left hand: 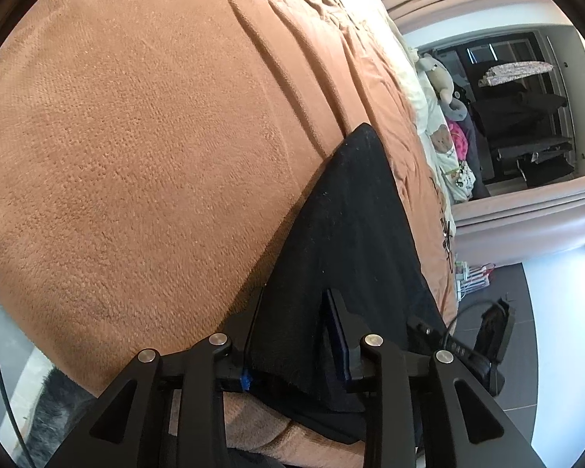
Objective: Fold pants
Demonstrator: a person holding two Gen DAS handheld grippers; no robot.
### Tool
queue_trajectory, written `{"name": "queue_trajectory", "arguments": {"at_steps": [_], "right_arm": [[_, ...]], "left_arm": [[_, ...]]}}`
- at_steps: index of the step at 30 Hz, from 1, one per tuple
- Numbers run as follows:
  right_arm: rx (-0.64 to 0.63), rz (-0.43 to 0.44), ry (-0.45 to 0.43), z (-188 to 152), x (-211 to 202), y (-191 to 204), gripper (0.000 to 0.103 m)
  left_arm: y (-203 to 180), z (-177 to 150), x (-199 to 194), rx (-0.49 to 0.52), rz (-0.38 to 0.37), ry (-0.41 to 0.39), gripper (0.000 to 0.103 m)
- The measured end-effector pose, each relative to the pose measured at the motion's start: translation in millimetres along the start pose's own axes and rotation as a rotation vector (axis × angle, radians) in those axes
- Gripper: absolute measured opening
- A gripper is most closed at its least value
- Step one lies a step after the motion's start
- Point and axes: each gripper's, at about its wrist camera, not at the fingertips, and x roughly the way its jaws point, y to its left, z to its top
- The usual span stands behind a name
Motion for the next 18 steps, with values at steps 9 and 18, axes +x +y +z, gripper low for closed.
{"name": "queue_trajectory", "arguments": {"at_steps": [9, 18], "right_arm": [[0.034, -0.060, -0.037, 26.2, 12.9, 4.4, 0.000], [0.057, 0.016, -0.019, 3.6, -8.4, -10.3, 0.000]], "left_arm": [[-1.1, -1.4, -1.6, 0.008, 0.010, -0.008, 0.032], [-3.4, -3.0, -1.4, 0.015, 0.010, -0.015, 0.023]]}}
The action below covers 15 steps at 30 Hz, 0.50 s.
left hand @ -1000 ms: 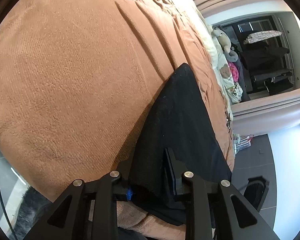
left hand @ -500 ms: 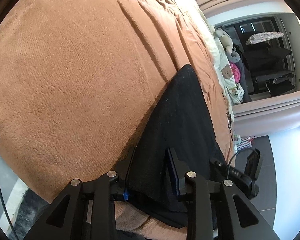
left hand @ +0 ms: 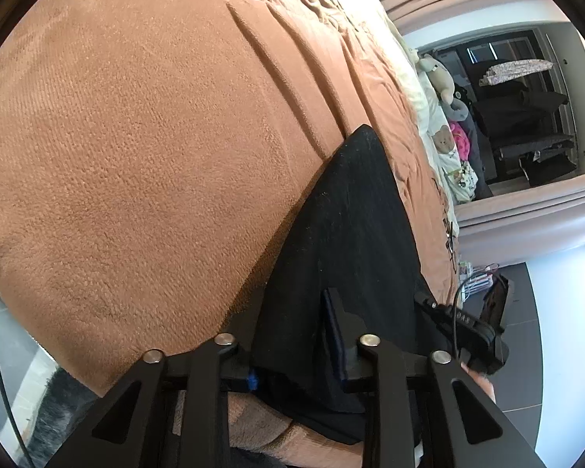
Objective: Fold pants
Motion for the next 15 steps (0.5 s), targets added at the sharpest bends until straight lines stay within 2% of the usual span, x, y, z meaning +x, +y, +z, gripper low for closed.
{"name": "queue_trajectory", "arguments": {"at_steps": [1, 4, 9, 15], "right_arm": [[0.000, 0.014, 0.007, -3.2, -6.9, -2.8, 0.000], [-0.005, 0.062, 0.029, -19.3, -12.5, -2.1, 0.000], [-0.009, 0.150, 0.058, -50.5, -23.7, -0.5, 0.000], [-0.006, 0.225, 0.082, -70.3, -28.4, -0.8, 0.002]], "left_arm": [[-1.1, -0.4, -0.8, 0.007, -0.002, -0.003, 0.018], [-7.5, -1.9, -5.2, 0.039, -0.003, -0.020, 0.013], [-13.0, -1.5, -12.0, 0.029, -0.040, -0.035, 0.011], [-40.2, 0.8, -26.0, 0.103, -0.074, -0.059, 0.010]]}}
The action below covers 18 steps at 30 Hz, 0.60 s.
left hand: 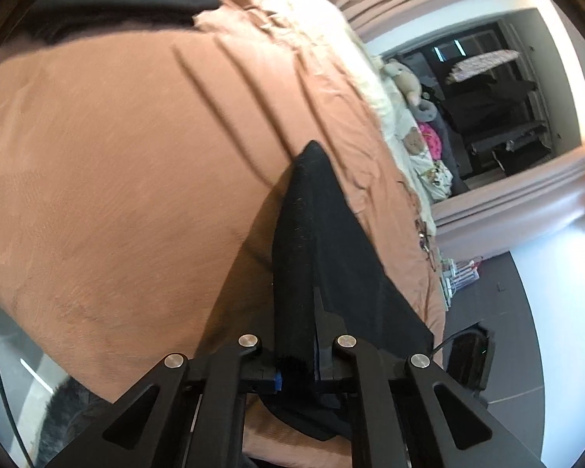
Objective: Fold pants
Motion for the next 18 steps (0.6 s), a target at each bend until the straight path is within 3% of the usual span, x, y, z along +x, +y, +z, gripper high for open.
{"name": "queue_trajectory", "arguments": {"at_steps": [9, 15, 16, 18], "right_arm": [[-0.005, 0.064, 0.022, -22.7, -1.5, -3.5, 0.002], [0.018, 0.079, -0.058, -27.0, -34.8, -20.4, 0.003], [0.023, 0.076, -0.075, -28.2, -42.9, -23.5, 0.008], [0.037, 0.057, -0.124, -28.6, -61.4, -32.0, 0.037]], "left_arm": [[-51.9, 2.6, -9.7, 0.102, -0.059, -0.012, 0.010], [-87.9, 3.9, -10.9, 0.159, -0.107, -0.010, 0.010], [-94.6, 3.7, -10.5, 0.171, -0.116, -0.008, 0.010], [-105.6, 3.0, -9.9, 0.194, -0.133, -0.004, 0.010]]}}
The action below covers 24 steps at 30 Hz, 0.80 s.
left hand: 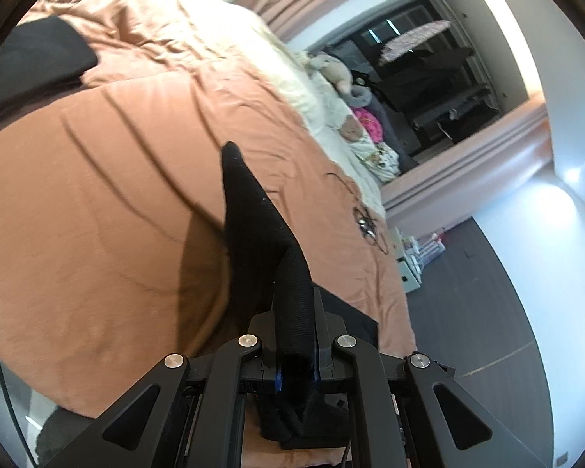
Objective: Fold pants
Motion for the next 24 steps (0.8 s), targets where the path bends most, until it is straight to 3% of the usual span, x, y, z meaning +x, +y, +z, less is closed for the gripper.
{"name": "queue_trajectory", "arguments": {"at_steps": [1, 2, 16, 24], "right_arm": [[0.007, -0.003, -0.036, 1.2, -11.3, -4.0, 0.064], [0.012, -0.003, -0.064, 1.2, -20.7, -7.1, 0.075], [0.107, 0.041, -0.285, -17.1, -120.6, -58.7, 0.076], [0.156, 0.056, -0.369, -61.4, -151.9, -77.5, 0.076]], "left_arm": [[-6.9, 0.4, 1.8, 0.014, -0.010, 0.004, 0.010], [-11.8, -0.4, 2.5, 0.027, -0.019, 0.007, 0.010], [-97.5, -15.7, 41.5, 0.182, -0.123, 0.113, 0.010], [-137.9, -43.2, 70.2, 0.255, -0.169, 0.202, 0.010]]}}
